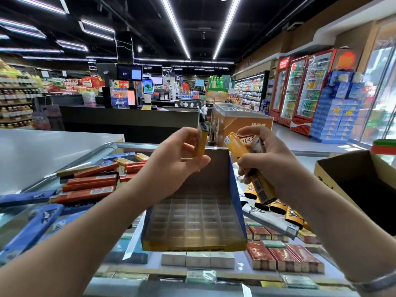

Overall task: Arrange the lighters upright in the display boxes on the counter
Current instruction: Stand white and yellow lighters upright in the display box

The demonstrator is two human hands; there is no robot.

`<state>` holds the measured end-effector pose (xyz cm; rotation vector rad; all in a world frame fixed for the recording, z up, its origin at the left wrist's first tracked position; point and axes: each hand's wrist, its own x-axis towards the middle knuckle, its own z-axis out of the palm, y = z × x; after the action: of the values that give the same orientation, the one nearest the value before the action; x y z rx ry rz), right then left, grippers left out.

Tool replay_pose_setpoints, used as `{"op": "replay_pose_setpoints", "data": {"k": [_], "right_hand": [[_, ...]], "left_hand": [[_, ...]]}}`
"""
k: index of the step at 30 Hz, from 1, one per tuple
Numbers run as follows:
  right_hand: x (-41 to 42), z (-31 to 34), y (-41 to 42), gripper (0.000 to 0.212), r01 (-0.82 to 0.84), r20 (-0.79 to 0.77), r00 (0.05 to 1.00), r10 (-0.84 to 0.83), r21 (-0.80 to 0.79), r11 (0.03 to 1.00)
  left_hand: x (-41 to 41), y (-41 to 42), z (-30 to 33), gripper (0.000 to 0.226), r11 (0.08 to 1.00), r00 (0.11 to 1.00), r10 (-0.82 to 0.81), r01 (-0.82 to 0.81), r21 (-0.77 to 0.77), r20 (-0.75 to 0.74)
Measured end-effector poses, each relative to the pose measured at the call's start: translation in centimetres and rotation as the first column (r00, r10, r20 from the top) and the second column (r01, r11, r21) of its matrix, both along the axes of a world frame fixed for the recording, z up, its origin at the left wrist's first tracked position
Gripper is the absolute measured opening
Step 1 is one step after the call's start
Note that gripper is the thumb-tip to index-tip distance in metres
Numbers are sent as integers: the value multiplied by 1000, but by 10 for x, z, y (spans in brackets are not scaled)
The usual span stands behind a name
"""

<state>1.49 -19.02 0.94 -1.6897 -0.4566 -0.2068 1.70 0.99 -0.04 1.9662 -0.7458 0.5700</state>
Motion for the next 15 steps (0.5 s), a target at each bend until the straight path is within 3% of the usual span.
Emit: {"op": "replay_pose_setpoints", "data": {"k": [2, 4, 7, 9, 11, 13, 15], "right_hand": [[1, -2, 2, 52, -22, -30, 999, 23, 46, 999], [1, -3, 4, 51, -54, -42, 997, 57, 74, 996], [0, -6, 7, 50, -65, -36, 997, 67, 48, 997], [0, -7, 9, 49, -57, -30, 998, 57, 27, 998], [-1, -7, 9, 48, -37, -22, 999, 37, 5, 999], [-1, -7, 9, 47, -16, -9, 1000, 15, -26, 1000], [-2, -7, 9, 47, -8, 5, 1000, 8, -62, 998]], "left_hand": [[1, 3, 3, 27, 977, 984, -122, 95, -192, -133], [2, 5, 3, 21, 964, 980, -120, 78, -255, -156], [4, 9, 1, 14, 994, 994, 105, -106, 31, 32], [2, 9, -1, 31, 949, 974, 169, -202, 243, 152], [-1, 5, -2, 38, 909, 968, 196, -239, 341, 156], [-4, 2, -3, 31, 876, 969, 221, -248, 413, 114], [-2, 2, -5, 25, 835, 956, 241, -293, 465, 169]]}}
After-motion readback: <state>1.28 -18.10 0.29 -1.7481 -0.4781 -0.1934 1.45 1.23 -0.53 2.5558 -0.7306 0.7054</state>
